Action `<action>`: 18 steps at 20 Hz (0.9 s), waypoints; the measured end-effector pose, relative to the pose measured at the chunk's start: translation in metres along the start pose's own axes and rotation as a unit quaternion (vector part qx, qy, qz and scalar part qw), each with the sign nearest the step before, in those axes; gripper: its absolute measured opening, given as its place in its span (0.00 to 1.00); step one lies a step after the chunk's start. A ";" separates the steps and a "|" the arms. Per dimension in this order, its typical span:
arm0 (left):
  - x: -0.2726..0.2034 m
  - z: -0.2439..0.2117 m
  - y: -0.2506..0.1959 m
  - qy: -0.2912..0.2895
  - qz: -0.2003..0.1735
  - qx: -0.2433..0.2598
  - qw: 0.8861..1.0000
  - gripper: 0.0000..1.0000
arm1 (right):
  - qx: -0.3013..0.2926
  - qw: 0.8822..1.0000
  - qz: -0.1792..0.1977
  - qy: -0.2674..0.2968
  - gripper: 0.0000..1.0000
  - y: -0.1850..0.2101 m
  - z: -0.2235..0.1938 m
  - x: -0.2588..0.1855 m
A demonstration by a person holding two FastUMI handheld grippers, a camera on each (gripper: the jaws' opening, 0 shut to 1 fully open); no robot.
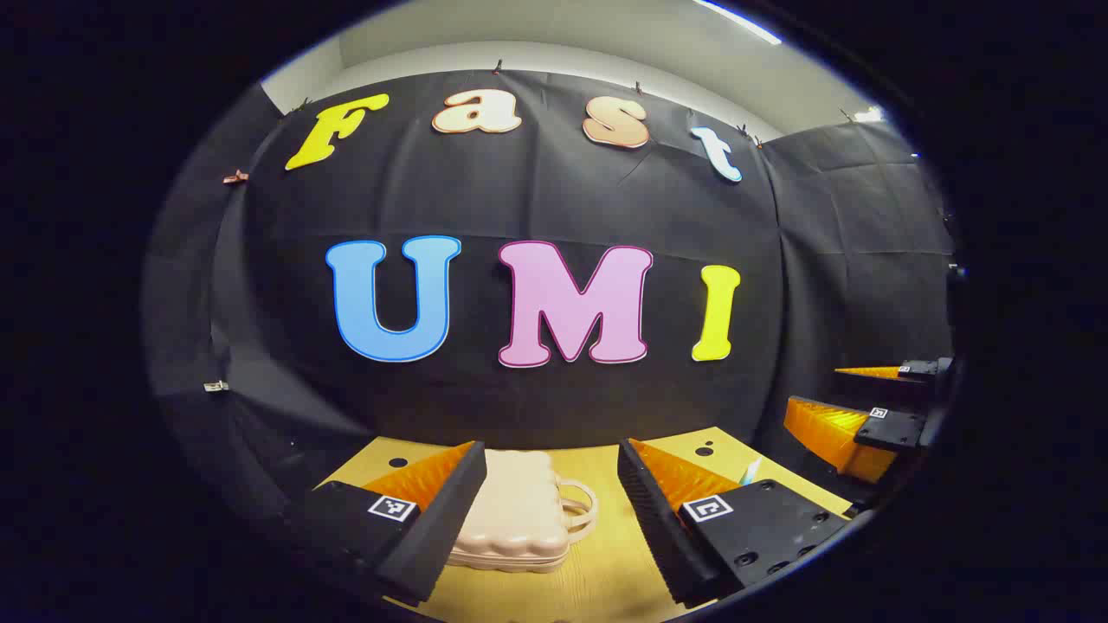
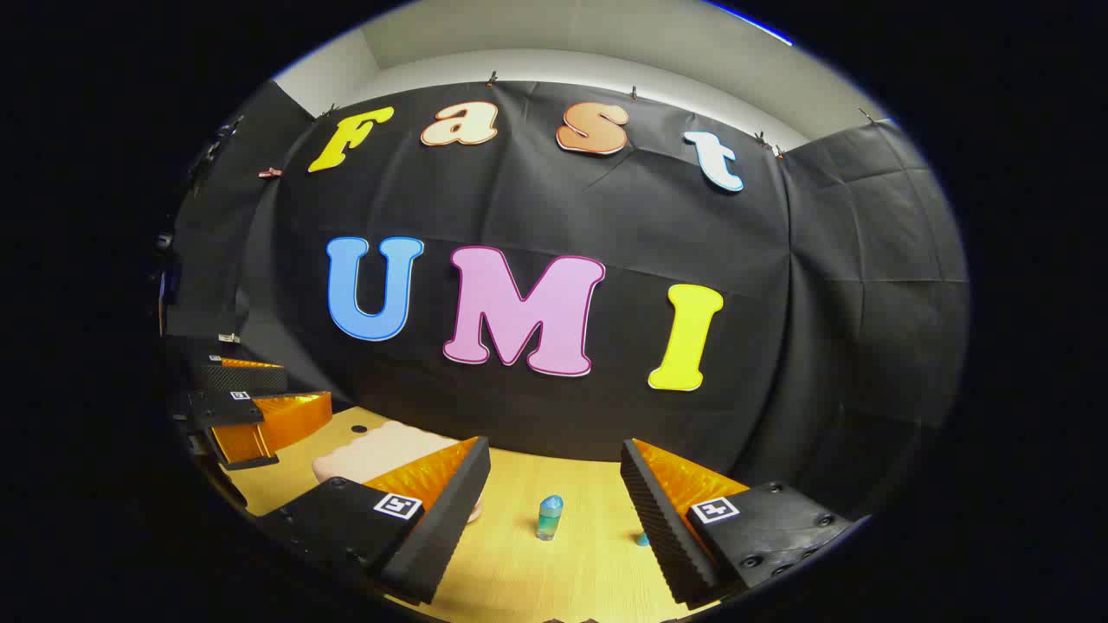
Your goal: First open the suitcase, pack the skin care products into it, and then close the suitcase.
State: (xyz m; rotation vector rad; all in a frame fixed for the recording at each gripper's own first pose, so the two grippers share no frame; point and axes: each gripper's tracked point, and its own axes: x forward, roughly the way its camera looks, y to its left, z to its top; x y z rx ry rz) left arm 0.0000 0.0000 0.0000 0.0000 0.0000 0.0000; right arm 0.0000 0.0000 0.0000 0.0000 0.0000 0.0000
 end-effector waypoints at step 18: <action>0.020 -0.022 -0.014 0.037 -0.010 0.007 0.999 0.96 | 0.029 0.999 -0.010 0.028 0.96 -0.014 -0.028 0.006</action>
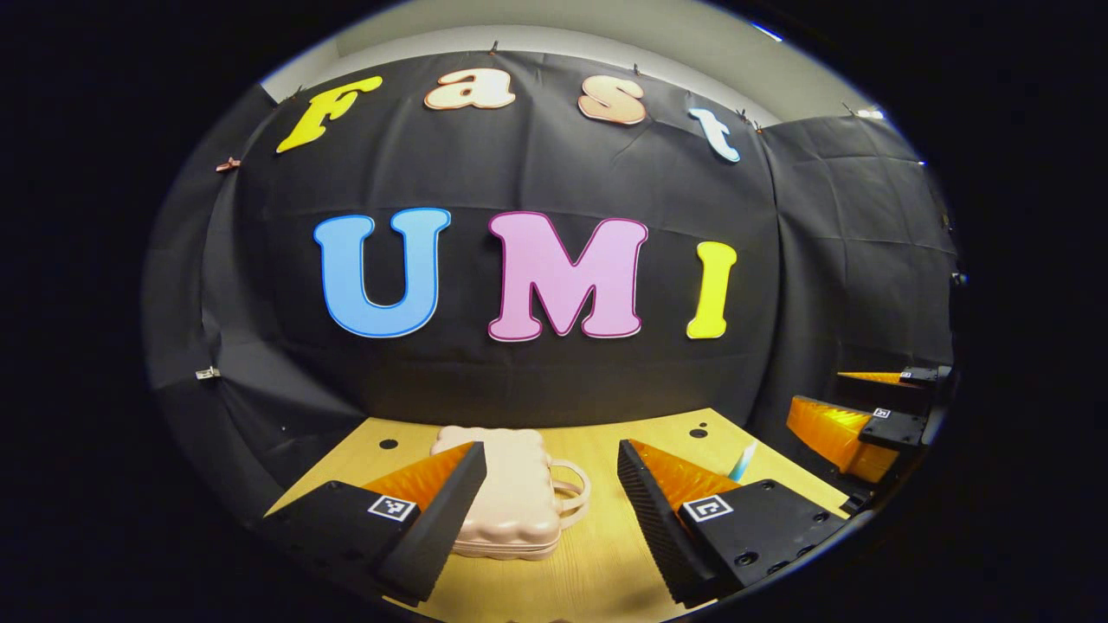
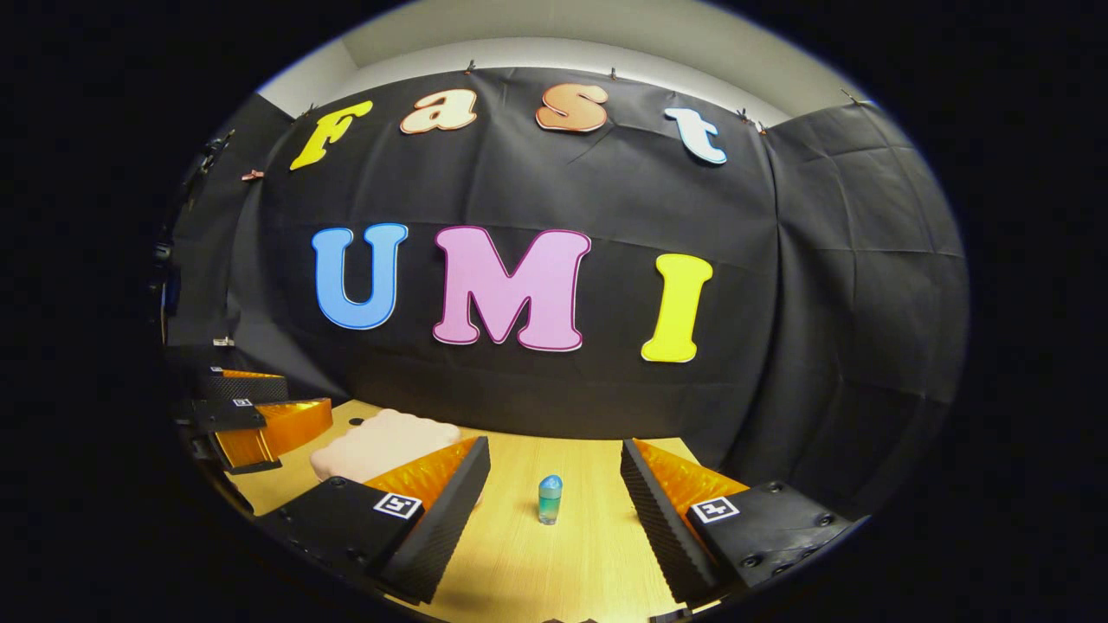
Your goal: First open the suitcase, pack the skin care products into it, and then close the suitcase.
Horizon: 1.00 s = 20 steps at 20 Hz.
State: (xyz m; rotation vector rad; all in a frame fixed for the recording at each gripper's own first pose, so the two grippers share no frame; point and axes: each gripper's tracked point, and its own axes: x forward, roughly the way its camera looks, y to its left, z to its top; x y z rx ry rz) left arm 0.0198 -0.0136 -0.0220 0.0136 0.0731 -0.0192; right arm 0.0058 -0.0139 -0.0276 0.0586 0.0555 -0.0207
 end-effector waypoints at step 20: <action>0.264 -0.212 -0.064 0.289 -0.006 0.059 0.955 0.92 | 0.015 0.994 0.013 0.104 0.96 -0.080 -0.099 0.086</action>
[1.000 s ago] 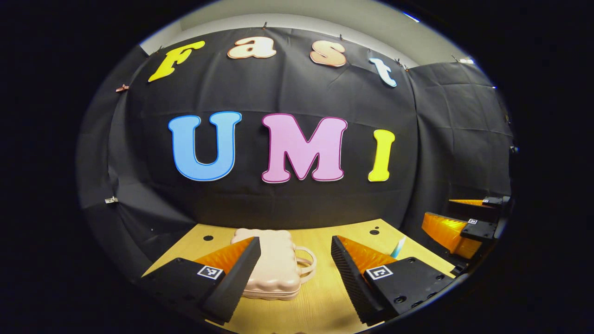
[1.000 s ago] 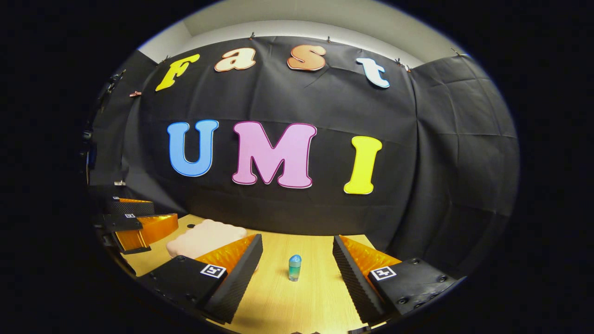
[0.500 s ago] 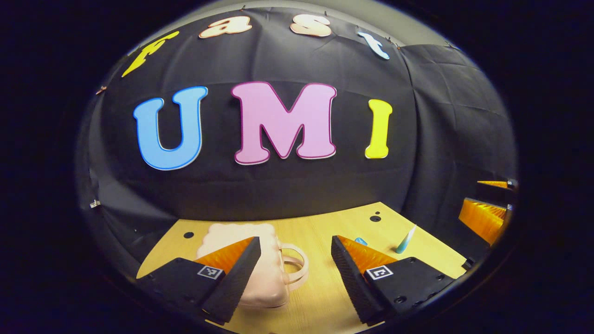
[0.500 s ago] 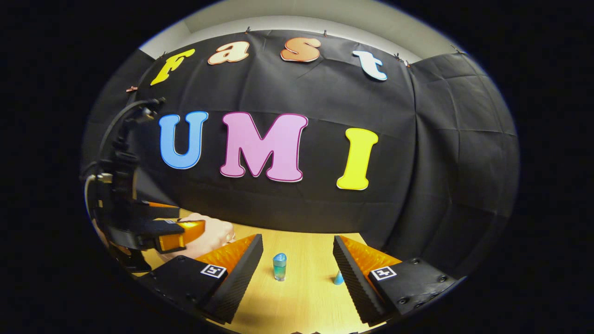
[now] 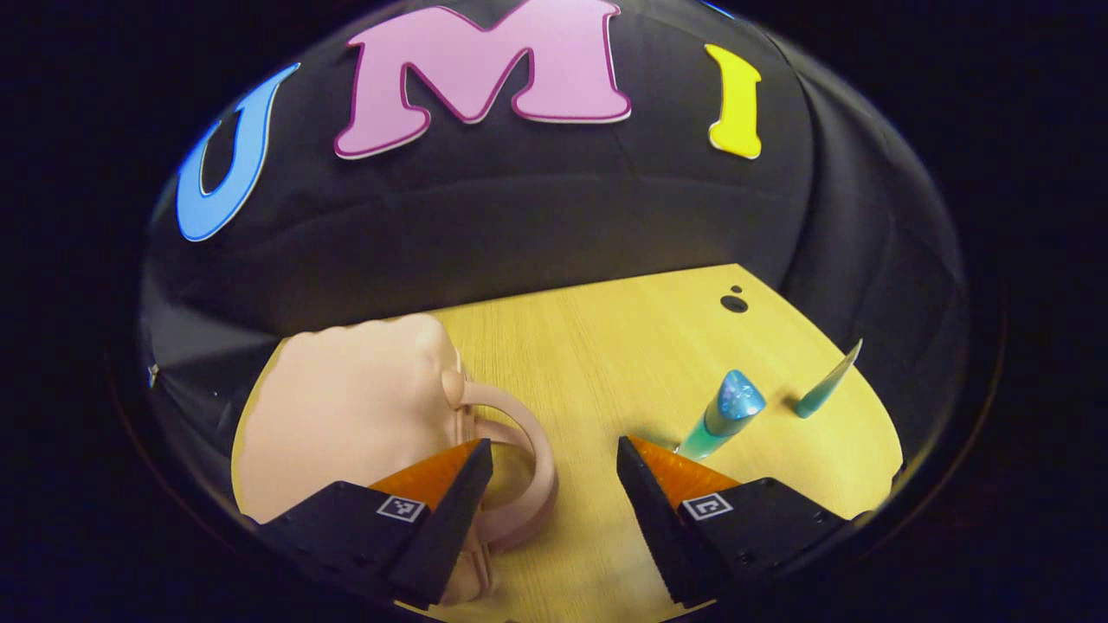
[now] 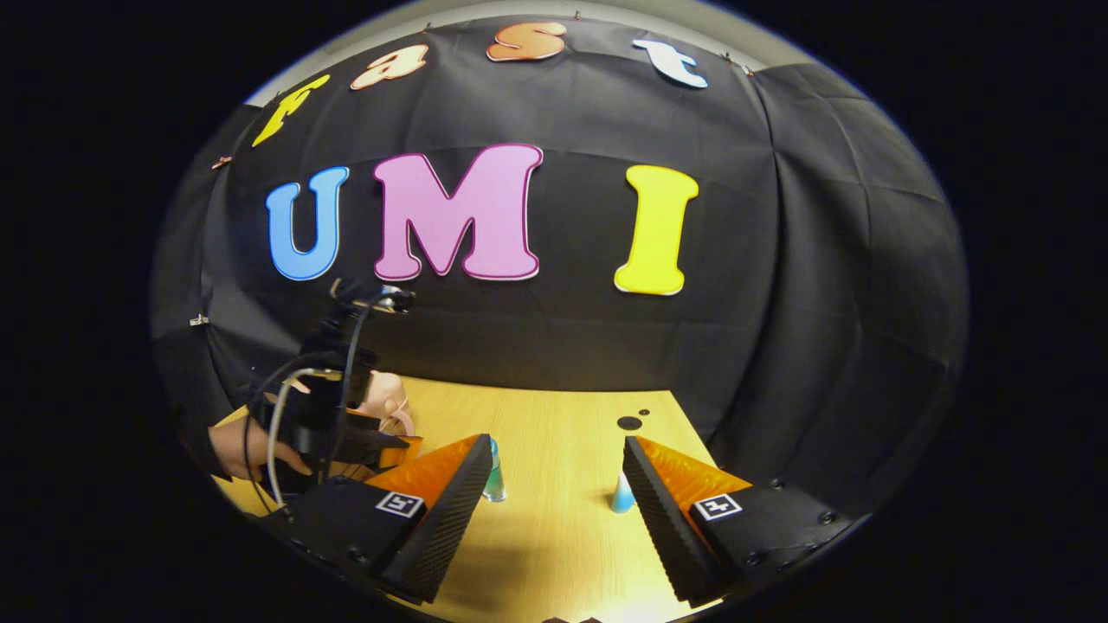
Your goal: First open the suitcase, pack the skin care products into it, and then close the suitcase.
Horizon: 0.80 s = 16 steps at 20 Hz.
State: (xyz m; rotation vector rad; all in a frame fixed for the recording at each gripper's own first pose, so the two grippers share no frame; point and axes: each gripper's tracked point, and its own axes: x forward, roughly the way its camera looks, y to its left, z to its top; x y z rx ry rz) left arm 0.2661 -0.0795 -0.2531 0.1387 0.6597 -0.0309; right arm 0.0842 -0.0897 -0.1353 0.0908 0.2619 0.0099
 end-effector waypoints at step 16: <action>0.011 0.013 0.011 0.030 0.040 -0.051 0.997 0.08 | 0.033 0.999 0.018 0.034 0.96 -0.003 -0.015 0.017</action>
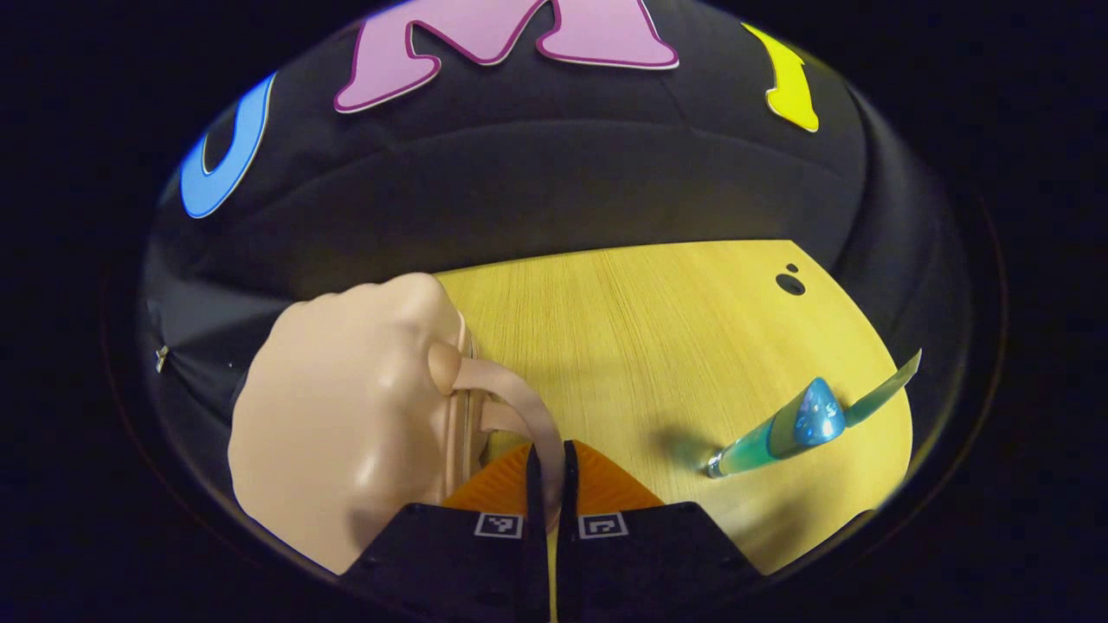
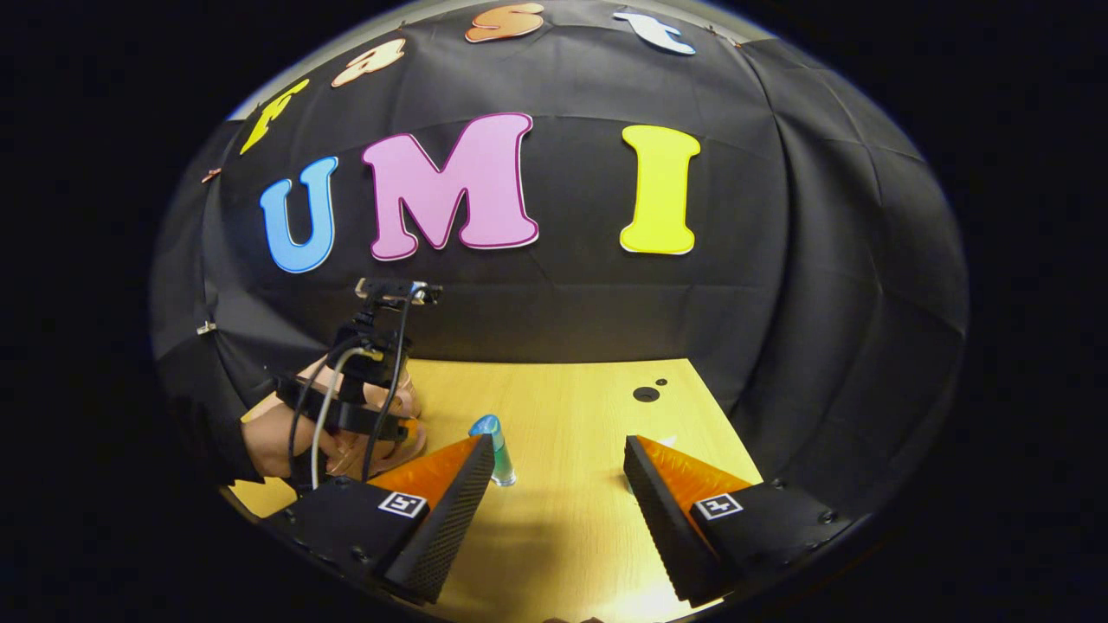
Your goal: First open the suitcase, pack the skin care products into it, and then close the suitcase.
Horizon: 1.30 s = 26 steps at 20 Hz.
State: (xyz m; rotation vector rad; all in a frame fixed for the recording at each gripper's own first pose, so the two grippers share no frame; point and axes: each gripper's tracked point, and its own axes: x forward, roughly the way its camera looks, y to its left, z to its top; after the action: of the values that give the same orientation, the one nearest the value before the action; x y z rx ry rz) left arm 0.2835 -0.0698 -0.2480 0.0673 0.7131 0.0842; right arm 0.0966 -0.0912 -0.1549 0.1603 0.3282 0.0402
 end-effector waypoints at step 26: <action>-0.001 -0.035 0.572 -0.037 0.177 -0.068 0.981 0.08 | -0.039 0.998 -0.026 -0.038 0.96 0.100 0.015 -0.009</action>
State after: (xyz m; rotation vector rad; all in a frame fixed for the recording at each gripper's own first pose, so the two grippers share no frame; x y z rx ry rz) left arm 0.2293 0.5000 -0.2221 0.0648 0.6140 0.4687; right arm 0.0913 0.0045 -0.1219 0.0766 0.2540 -0.0043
